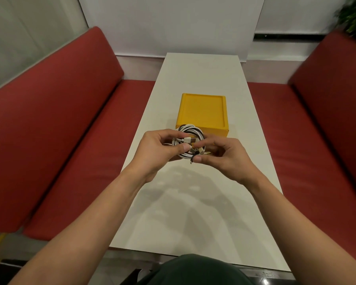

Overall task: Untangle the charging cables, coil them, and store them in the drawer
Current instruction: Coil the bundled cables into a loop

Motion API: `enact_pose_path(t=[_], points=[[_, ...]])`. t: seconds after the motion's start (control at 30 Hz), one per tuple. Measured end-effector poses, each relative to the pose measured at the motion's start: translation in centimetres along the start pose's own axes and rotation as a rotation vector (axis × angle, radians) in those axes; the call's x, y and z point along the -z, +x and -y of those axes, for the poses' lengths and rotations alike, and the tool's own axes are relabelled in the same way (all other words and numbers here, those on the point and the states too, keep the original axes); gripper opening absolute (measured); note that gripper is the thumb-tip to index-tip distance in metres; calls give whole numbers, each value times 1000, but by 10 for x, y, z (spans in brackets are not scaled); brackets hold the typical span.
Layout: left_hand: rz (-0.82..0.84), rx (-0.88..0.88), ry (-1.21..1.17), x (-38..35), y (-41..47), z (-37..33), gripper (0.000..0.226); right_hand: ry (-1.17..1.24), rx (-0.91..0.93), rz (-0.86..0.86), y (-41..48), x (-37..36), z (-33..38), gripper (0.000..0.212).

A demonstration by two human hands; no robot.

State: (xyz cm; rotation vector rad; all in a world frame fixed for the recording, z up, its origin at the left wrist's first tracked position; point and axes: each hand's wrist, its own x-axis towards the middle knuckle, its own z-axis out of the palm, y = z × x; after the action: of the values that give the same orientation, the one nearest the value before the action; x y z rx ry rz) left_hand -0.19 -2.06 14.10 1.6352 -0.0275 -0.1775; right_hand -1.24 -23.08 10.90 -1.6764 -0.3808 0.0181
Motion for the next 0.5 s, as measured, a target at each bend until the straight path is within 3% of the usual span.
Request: enact_pose_path(t=[0.2,0.37,0.5], points=[[-29,-61,-17,-4,-2,0,21,-242,310,-275,1,-15,-9,31],[-12,-72,-26,-4,-5,-4,18,-36,161,-387,0,-29,-5,21],[40,-39,-101,-1,-7,-7,17,-28,92,-443,-3,-34,-2,22]])
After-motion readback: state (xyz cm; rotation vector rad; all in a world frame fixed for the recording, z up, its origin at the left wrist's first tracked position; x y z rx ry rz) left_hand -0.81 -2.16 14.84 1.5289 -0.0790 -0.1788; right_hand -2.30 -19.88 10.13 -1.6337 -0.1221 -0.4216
